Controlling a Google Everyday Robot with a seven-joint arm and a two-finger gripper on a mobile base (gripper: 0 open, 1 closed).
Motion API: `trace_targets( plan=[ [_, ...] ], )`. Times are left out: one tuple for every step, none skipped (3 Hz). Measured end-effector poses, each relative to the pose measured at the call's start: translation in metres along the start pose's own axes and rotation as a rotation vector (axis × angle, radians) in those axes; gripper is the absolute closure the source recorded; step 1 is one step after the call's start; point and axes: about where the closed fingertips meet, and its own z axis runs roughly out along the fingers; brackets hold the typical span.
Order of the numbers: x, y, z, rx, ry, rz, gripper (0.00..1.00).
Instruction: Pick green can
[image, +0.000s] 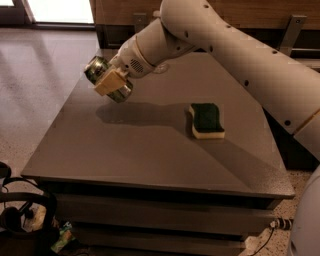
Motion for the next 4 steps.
trace_targets(
  plan=[
    [0.009,-0.001,-0.001,0.037,-0.027,-0.017,1.0],
    [0.016,-0.003,-0.002,0.069,-0.054,-0.035,1.0],
    [0.024,-0.006,-0.002,0.114,-0.086,-0.068,1.0],
    [0.033,-0.01,-0.003,0.159,-0.105,-0.08,1.0]
  ],
)
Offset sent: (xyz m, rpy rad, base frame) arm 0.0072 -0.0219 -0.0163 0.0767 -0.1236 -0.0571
